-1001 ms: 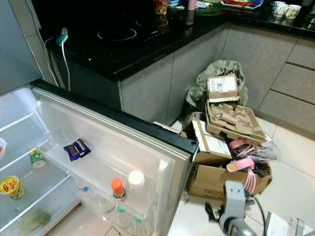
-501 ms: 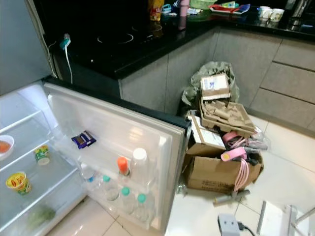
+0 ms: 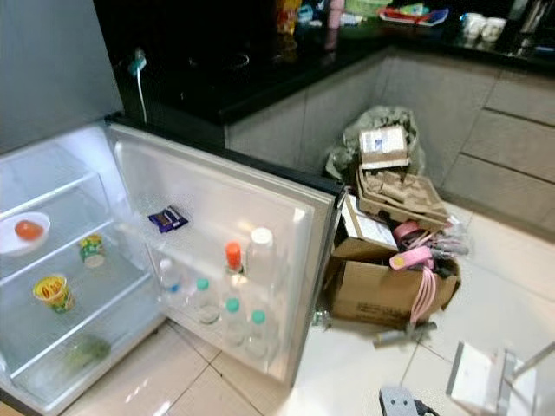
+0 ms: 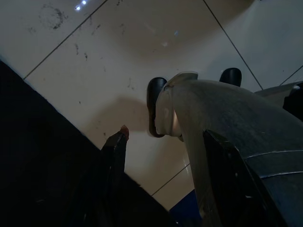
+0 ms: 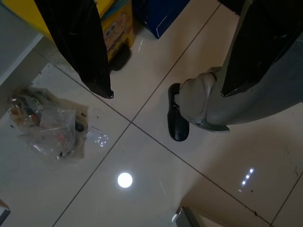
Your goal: Restocking fridge
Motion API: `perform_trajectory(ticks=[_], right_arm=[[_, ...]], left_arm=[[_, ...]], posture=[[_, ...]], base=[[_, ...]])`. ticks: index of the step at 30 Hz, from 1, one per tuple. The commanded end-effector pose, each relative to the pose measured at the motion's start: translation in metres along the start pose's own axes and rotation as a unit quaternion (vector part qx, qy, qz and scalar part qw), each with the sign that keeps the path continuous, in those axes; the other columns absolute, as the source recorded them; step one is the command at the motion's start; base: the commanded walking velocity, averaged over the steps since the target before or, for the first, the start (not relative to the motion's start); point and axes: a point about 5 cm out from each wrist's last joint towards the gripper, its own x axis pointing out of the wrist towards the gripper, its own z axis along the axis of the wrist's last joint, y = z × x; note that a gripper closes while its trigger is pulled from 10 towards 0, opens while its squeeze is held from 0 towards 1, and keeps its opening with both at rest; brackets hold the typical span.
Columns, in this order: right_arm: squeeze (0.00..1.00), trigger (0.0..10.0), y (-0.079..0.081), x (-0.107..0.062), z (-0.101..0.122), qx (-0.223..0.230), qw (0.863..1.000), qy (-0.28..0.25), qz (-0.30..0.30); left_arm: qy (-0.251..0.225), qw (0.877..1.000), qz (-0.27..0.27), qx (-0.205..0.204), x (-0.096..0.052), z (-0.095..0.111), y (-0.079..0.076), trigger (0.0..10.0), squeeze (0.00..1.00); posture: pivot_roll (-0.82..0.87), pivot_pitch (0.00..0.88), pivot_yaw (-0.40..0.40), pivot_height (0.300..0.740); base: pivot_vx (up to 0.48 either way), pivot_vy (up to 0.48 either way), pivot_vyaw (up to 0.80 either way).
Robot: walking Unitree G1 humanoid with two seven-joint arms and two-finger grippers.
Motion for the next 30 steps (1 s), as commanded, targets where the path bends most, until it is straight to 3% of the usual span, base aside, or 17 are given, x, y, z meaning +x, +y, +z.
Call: perform_trajectory(ticks=[1, 7, 8, 11, 15, 17, 20, 21, 23, 26, 30], right_arm=[[0.00, 10.0, 0.001, 0.001, 0.010, -0.008, 1.000, -0.014, 0.007], [0.00, 10.0, 0.002, 0.002, 0.016, -0.013, 1.000, -0.022, 0.004], [0.00, 10.0, 0.001, 0.003, 0.020, -0.016, 0.999, -0.028, 0.002], [0.00, 10.0, 0.000, 0.003, 0.026, -0.020, 0.999, -0.036, -0.004], [0.00, 10.0, -0.005, 0.003, 0.042, -0.014, 0.998, -0.067, -0.013], [0.00, 10.0, -0.006, 0.002, 0.069, 0.001, 0.993, -0.121, -0.001], [0.00, 10.0, -0.002, -0.003, 0.108, 0.046, 0.977, -0.201, 0.046], [0.00, 10.0, -0.002, -0.003, 0.108, 0.046, 0.977, -0.201, 0.046], [0.00, 10.0, 0.001, -0.008, 0.135, 0.076, 0.961, -0.250, 0.090], [0.00, 10.0, 0.003, -0.010, 0.145, 0.085, 0.953, -0.268, 0.109], [0.00, 10.0, 0.017, -0.024, 0.189, 0.090, 0.912, -0.333, 0.223]], left_arm=[[0.013, 1.000, -0.008, 0.016, 0.000, -0.002, 0.000, 10.0, 0.00], [0.018, 1.000, -0.004, 0.014, -0.001, -0.006, 0.000, 10.0, 0.00], [0.013, 1.000, -0.004, -0.002, -0.001, -0.006, -0.001, 10.0, 0.00], [0.014, 1.000, -0.006, 0.000, -0.001, -0.006, -0.002, 10.0, 0.00], [0.015, 1.000, -0.005, -0.004, -0.001, -0.007, -0.002, 10.0, 0.00], [0.015, 1.000, -0.005, -0.004, -0.001, -0.007, -0.001, 10.0, 0.00], [0.015, 1.000, -0.004, -0.006, -0.001, -0.006, -0.001, 10.0, 0.00], [0.015, 1.000, -0.004, -0.006, -0.001, -0.006, -0.001, 10.0, 0.00], [0.015, 1.000, -0.003, -0.005, -0.001, -0.006, 0.000, 10.0, 0.00], [0.015, 1.000, -0.003, -0.005, -0.001, -0.006, 0.000, 10.0, 0.00], [0.016, 1.000, -0.002, -0.004, -0.001, -0.006, 0.001, 10.0, 0.00]], posture=[[-0.09, 0.000, -0.019, 0.740], [-0.09, 0.000, -0.020, 0.740], [-0.09, 0.000, -0.022, 0.740], [-0.09, 0.000, -0.023, 0.740], [-0.09, 0.000, -0.022, 0.740], [-0.09, 0.000, -0.021, 0.740], [-0.09, 0.000, -0.019, 0.740], [-0.09, 0.000, -0.019, 0.740], [-0.09, 0.000, -0.018, 0.740], [-0.09, 0.000, -0.018, 0.740], [-0.09, 0.000, -0.019, 0.740]], base=[[0.000, -0.281, 0.00], [0.000, -0.466, 0.00], [0.000, 0.000, 0.00], [0.000, 0.000, 0.00], [0.000, 0.000, 0.00], [0.000, 0.000, 0.00], [0.000, 0.000, 0.00], [0.000, 0.000, 0.00], [0.000, 0.000, 0.00], [0.000, 0.000, 0.00], [0.000, 0.000, 0.00]])
